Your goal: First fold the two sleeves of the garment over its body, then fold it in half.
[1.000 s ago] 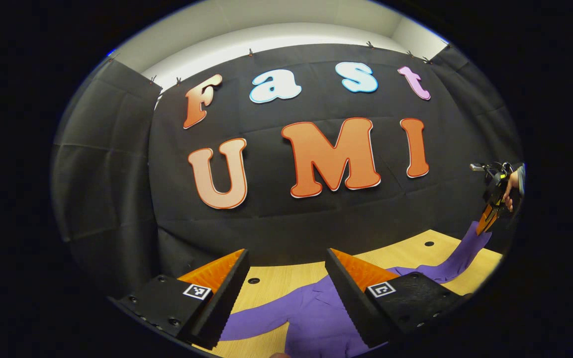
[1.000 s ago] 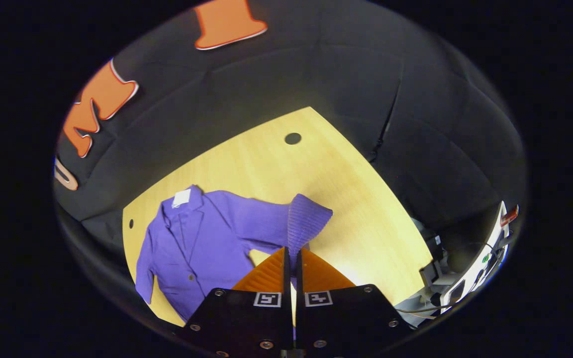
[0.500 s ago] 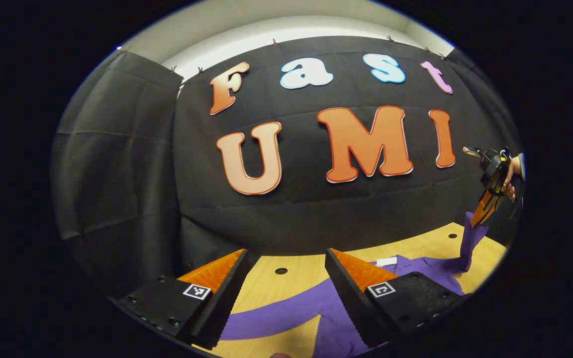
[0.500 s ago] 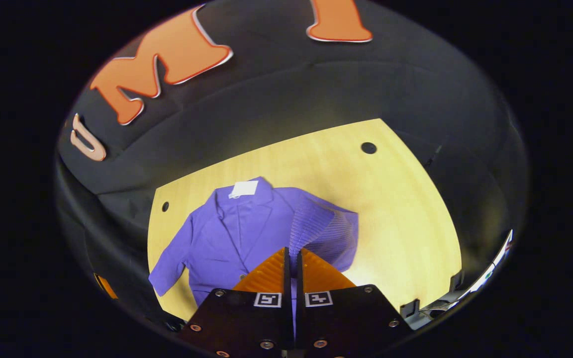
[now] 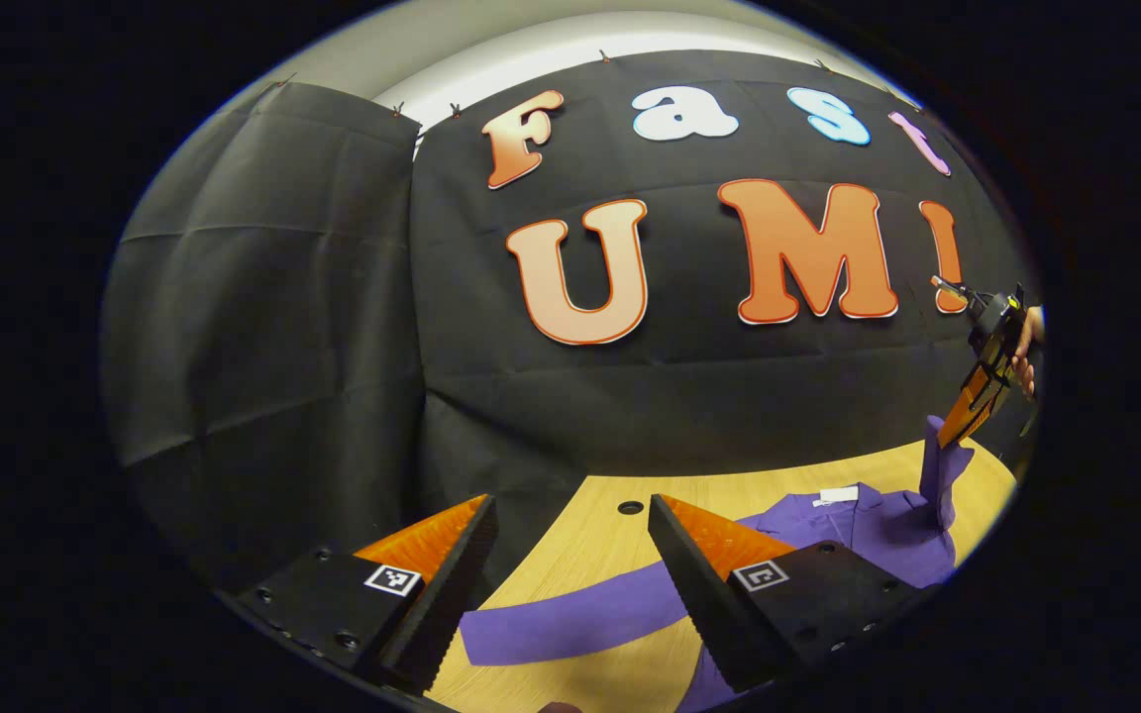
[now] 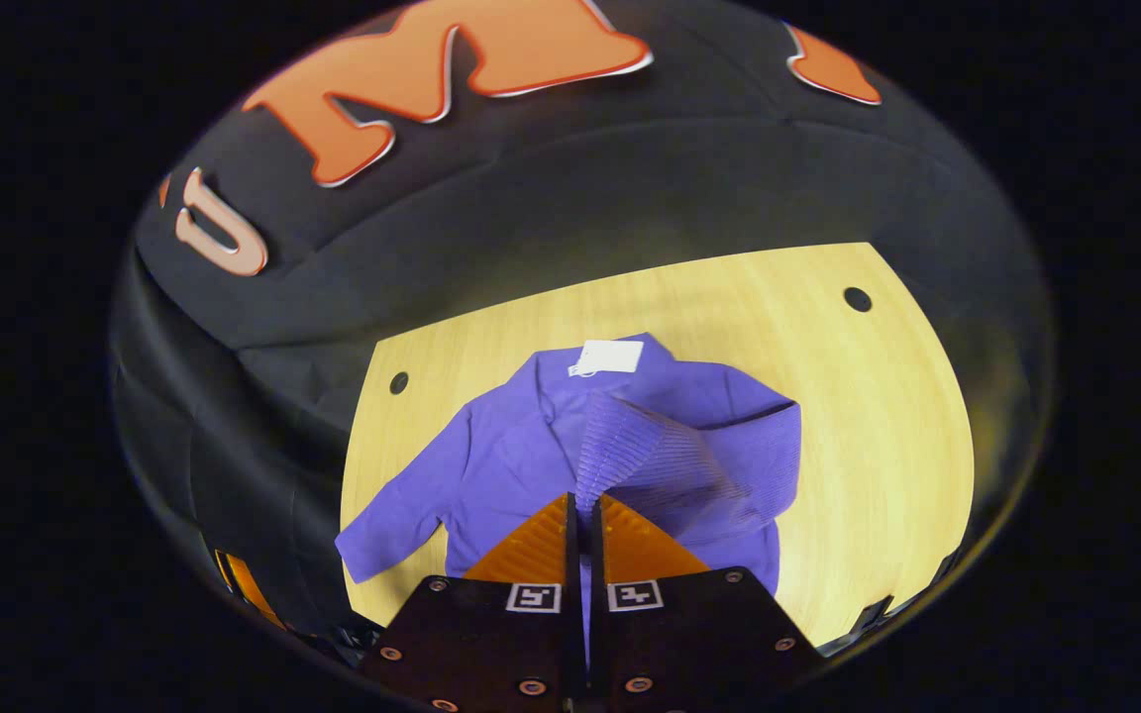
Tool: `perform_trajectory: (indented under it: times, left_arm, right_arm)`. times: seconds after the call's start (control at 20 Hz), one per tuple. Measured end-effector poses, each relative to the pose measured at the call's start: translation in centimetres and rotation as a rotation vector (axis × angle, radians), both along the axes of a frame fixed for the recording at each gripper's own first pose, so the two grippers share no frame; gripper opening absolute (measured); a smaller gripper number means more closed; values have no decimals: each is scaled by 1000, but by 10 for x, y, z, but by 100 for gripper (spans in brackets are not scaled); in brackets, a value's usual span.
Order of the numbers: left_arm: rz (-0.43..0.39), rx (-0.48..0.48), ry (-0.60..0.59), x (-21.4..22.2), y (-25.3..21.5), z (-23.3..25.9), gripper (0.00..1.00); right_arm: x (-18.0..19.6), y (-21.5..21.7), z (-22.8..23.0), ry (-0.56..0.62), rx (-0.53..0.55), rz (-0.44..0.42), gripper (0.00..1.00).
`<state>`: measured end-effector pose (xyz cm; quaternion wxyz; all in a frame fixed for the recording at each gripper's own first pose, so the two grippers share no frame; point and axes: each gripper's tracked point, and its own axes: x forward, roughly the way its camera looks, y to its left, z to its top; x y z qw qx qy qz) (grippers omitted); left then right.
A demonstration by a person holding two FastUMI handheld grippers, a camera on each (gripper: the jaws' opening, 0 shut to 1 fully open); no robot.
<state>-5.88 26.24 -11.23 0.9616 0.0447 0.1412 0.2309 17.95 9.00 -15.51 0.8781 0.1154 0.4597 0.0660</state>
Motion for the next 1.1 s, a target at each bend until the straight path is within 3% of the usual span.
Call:
perform_trajectory:
  times: [0.35, 0.6, 0.85, 0.95, 1.0, 1.05, 1.1]
  left_arm:
    - [35, 30, 30, -8, 34, -14, 98]
    - [39, 47, 58, -7, 51, -23, 98]
    - [32, 55, 93, -3, 67, -39, 98]
    - [31, 29, 102, -1, 73, -46, 98]
    - [29, 10, 109, 2, 74, -51, 98]
    - [29, -7, 121, 1, 77, -56, 98]
    - [34, -27, 135, 3, 81, -62, 98]
  right_arm:
    - [5, 72, -12, 14, 50, 60, 2]
    - [9, 108, -25, 23, 90, 46, 2]
    - [6, 151, -12, -10, 222, 59, 12]
    - [4, 155, 1, -62, 237, 68, 28]
    - [4, 152, 8, -99, 235, 75, 44]
    - [4, 149, 15, -136, 221, 81, 48]
    - [2, 142, 23, -176, 207, 85, 68]
